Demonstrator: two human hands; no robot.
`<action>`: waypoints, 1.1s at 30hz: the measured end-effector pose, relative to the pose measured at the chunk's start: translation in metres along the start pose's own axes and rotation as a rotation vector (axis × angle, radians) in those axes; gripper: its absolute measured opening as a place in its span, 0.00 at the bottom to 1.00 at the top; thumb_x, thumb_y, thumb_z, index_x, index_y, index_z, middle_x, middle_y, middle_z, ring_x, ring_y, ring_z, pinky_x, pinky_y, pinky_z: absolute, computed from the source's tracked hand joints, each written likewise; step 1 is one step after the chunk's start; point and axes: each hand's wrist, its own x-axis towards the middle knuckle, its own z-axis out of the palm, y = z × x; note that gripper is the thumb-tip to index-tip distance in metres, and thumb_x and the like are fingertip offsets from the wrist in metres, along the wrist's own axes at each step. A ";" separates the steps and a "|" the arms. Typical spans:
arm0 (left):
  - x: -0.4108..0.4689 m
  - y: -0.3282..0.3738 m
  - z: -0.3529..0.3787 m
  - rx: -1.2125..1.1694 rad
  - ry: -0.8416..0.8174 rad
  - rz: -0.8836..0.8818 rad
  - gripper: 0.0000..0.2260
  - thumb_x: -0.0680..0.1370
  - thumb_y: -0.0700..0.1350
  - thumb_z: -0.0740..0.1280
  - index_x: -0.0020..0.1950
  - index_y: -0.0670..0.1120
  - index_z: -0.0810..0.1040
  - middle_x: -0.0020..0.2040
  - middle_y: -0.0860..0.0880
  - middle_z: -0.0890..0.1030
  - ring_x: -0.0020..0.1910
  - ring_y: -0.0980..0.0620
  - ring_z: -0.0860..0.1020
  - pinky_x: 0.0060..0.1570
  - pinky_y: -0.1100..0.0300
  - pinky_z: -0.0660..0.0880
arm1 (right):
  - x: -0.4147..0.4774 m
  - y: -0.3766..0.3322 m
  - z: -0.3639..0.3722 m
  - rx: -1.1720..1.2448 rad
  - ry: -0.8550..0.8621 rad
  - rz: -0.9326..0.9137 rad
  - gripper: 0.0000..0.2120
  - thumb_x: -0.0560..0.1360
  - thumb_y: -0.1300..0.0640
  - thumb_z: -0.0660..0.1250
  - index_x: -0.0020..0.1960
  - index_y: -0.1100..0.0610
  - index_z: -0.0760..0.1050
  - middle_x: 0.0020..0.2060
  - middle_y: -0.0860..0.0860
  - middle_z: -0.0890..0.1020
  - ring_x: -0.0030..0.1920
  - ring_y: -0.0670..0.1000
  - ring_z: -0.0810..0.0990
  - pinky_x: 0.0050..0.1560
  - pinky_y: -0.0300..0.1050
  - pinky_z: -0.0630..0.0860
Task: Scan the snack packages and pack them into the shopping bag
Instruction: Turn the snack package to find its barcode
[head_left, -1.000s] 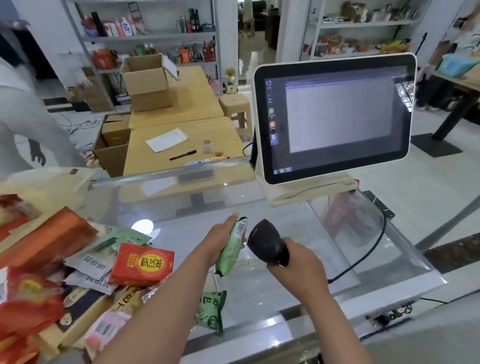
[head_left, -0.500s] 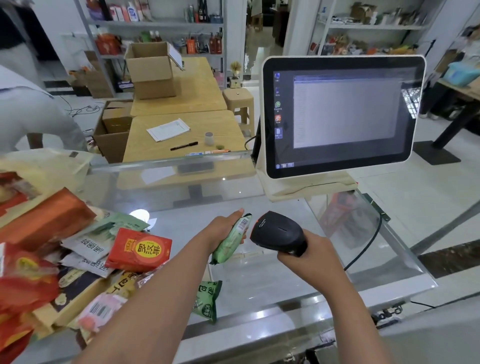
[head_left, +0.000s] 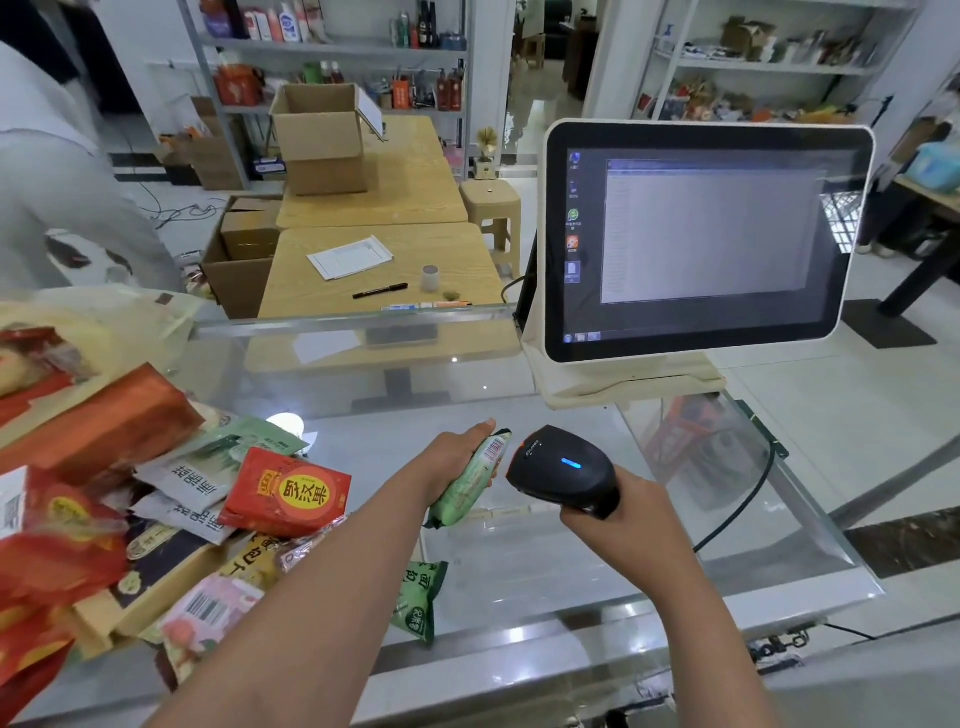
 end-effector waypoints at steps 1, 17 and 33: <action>0.000 0.000 0.000 -0.007 0.002 -0.001 0.24 0.79 0.59 0.61 0.38 0.41 0.79 0.32 0.45 0.81 0.27 0.53 0.79 0.25 0.67 0.73 | 0.000 0.001 0.000 0.006 -0.002 0.000 0.10 0.64 0.60 0.71 0.32 0.53 0.69 0.23 0.46 0.71 0.26 0.45 0.67 0.28 0.33 0.66; 0.008 -0.004 0.002 -0.054 0.003 -0.012 0.23 0.78 0.59 0.63 0.38 0.40 0.80 0.33 0.44 0.81 0.32 0.48 0.79 0.47 0.55 0.79 | 0.002 0.028 0.039 -0.135 -0.116 0.047 0.15 0.66 0.55 0.68 0.52 0.48 0.72 0.44 0.47 0.75 0.43 0.45 0.74 0.41 0.39 0.71; -0.012 0.016 -0.006 -0.344 0.164 0.053 0.21 0.79 0.57 0.63 0.44 0.38 0.80 0.35 0.40 0.82 0.33 0.44 0.80 0.39 0.55 0.78 | 0.010 -0.032 0.064 0.067 0.027 -0.002 0.22 0.74 0.48 0.67 0.66 0.50 0.67 0.50 0.48 0.75 0.50 0.49 0.74 0.46 0.37 0.69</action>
